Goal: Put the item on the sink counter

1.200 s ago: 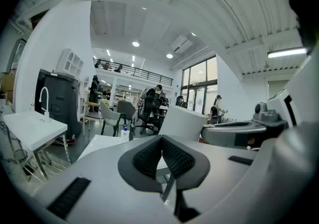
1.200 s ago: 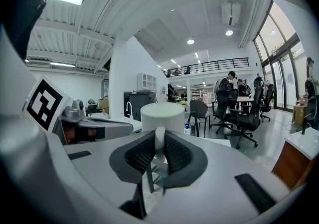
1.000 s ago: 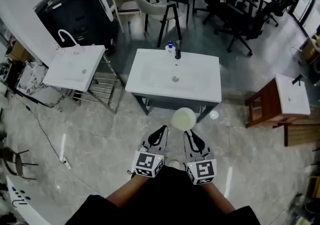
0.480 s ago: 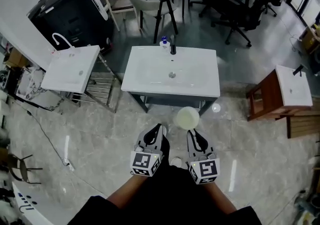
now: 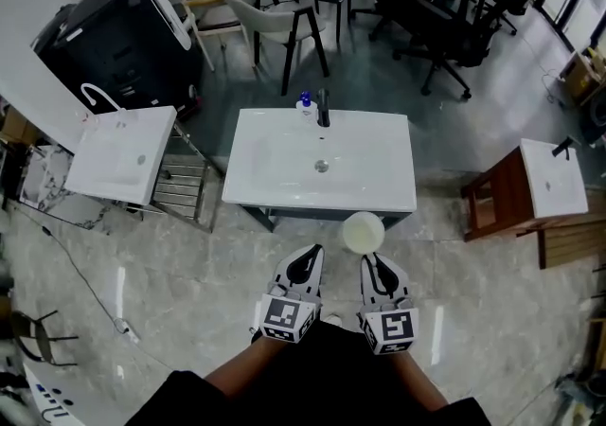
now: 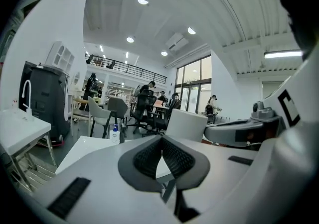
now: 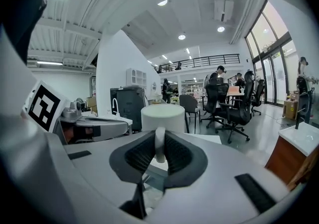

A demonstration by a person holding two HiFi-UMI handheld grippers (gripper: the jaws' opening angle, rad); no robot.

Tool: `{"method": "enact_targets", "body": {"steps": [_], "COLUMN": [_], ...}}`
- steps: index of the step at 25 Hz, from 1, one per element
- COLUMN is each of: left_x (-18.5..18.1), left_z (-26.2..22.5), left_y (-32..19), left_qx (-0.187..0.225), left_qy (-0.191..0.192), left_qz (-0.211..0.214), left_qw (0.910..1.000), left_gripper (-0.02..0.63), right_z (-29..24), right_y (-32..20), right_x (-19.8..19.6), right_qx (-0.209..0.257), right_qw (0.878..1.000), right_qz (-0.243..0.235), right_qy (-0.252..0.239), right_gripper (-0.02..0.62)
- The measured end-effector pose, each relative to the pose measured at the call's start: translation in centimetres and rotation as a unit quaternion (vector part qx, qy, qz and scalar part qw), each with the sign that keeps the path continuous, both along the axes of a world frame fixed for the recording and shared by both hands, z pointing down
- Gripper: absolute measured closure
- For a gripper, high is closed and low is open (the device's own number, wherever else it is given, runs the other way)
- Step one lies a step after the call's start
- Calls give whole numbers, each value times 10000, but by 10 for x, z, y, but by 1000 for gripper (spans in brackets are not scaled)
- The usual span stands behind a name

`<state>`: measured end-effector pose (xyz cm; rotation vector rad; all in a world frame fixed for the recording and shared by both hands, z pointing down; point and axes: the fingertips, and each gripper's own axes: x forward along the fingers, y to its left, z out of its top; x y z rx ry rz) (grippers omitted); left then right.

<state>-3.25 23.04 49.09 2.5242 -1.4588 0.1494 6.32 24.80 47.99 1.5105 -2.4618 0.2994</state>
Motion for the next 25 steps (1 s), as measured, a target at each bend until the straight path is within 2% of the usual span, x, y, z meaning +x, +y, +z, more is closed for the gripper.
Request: {"method": "enact_targets", "body": {"steps": [6,11,21,25], "left_x": [-7,-12,-28,-39], "left_z": [-1,-18,-24,-19], "left_y": [-63,-107,-176,-195], "left_qx": [-127,5,82,-53], "left_qy": [67,218,253,302], "left_qz": [230,411,714,827], "left_qw": [9996,9989,9971,9961], "left_gripper": [594,594,594,594], "right_z": [2,-11,-27,-24], "right_y": [-67,-107,-174,-197], "right_x": [-13,-24,-55,-69], "right_qx": [-114,-91,82,82], "right_qw": [9999,9997,9997,9996], "right_qz": [118,184,196,253], "right_qy": [-16,-102,-156,-128], "right_gripper": [537,537,537,537]}}
